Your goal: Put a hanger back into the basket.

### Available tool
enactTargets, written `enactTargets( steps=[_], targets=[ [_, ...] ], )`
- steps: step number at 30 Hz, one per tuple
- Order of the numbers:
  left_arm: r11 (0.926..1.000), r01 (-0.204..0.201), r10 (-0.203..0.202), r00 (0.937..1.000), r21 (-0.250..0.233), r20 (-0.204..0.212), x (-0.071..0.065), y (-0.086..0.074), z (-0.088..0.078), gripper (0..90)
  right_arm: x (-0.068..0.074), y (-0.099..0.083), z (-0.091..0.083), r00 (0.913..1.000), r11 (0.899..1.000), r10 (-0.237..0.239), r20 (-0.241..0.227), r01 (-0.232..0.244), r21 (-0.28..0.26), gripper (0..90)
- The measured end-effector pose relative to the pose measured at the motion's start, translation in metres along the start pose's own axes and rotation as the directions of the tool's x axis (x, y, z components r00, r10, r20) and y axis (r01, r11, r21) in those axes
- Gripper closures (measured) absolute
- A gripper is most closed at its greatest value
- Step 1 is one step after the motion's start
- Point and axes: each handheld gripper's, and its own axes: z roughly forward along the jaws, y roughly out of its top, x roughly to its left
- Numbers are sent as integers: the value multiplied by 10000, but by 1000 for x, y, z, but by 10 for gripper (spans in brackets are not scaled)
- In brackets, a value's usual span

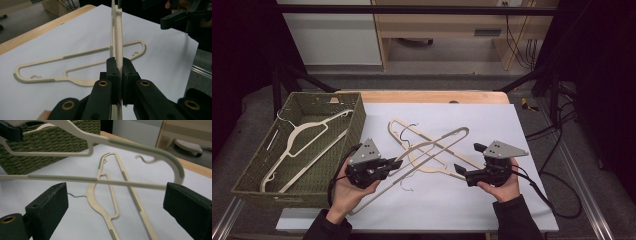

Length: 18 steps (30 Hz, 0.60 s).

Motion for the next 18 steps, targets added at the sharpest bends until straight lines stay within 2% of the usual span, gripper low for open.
enactTargets(
  steps=[4,8,12,18],
  targets=[
    [9999,-95,95,9999,-64,-63,3,11,-11,864,-6,-3,-7,9995,9994,290,125,-287,-197,51],
    [9997,-232,230,9996,-104,-156,6,22,-21,864,-9,-6,-10,9990,9990,382,212,-377,-242,47],
    [9995,-236,231,9995,-230,-214,17,30,-35,864,-10,-6,-13,9986,9985,440,300,-431,-326,39],
    [9992,-148,132,9989,-367,-455,40,37,-62,864,-12,-8,-15,9980,9982,509,378,-496,-348,34]
  ],
)
